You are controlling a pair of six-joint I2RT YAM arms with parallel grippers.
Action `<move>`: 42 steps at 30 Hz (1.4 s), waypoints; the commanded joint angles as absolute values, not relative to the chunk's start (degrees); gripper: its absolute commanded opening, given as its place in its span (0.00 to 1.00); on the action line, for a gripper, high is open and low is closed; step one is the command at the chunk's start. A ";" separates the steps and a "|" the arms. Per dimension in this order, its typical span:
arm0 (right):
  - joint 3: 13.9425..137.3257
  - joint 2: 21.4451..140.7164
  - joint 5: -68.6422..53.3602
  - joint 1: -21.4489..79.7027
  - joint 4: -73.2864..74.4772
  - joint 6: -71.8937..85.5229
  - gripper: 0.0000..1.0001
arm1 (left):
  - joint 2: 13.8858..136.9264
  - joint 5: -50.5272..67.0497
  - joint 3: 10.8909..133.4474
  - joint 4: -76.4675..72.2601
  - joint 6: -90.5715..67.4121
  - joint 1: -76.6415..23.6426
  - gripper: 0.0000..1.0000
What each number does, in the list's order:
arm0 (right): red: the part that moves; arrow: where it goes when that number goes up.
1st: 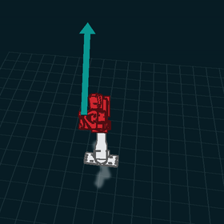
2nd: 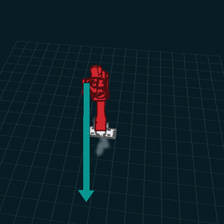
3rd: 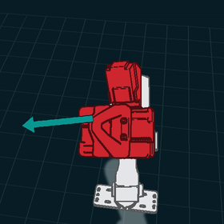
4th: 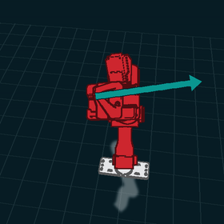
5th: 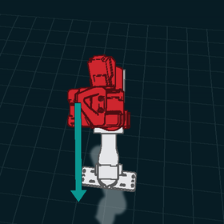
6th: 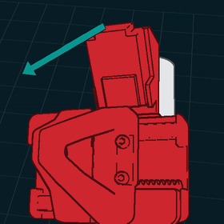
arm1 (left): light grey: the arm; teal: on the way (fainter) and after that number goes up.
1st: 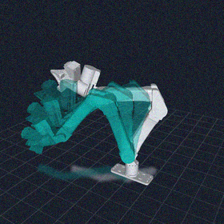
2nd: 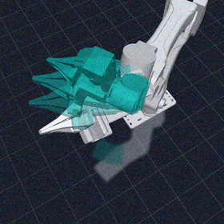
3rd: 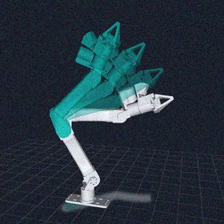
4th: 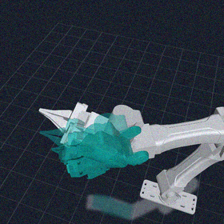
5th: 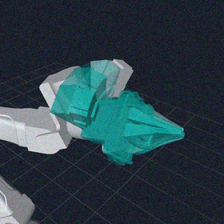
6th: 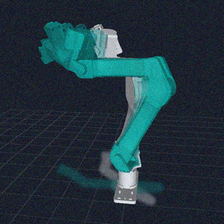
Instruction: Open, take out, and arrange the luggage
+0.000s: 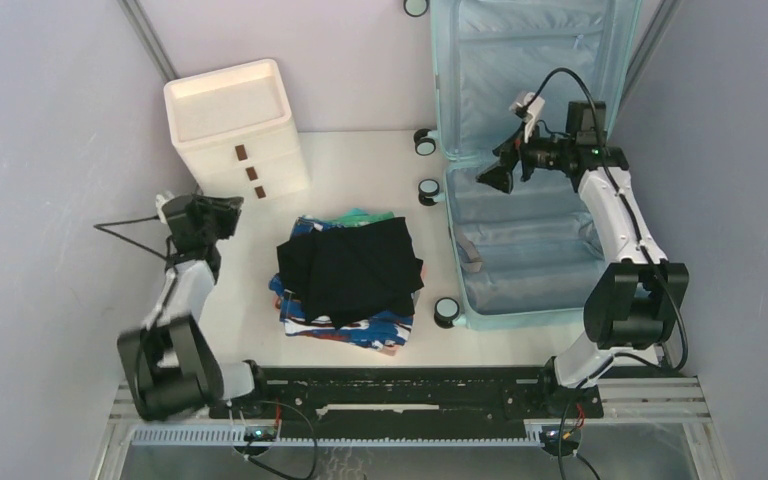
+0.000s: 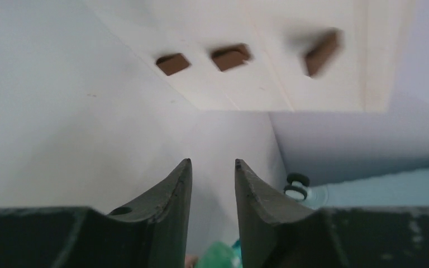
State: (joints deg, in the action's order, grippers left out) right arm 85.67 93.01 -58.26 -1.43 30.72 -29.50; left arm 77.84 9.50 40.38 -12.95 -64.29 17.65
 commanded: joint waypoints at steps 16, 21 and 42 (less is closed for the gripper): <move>99.17 86.95 -47.31 -8.89 28.58 -9.75 1.00 | 40.51 8.80 66.49 16.00 -39.06 17.96 1.00; 100.77 84.12 -43.91 -10.08 25.92 -3.99 1.00 | 44.31 15.80 74.20 17.23 -42.47 17.85 1.00; 103.01 76.82 -30.25 -9.26 23.97 6.05 1.00 | 47.86 27.18 84.84 16.79 -41.66 17.86 1.00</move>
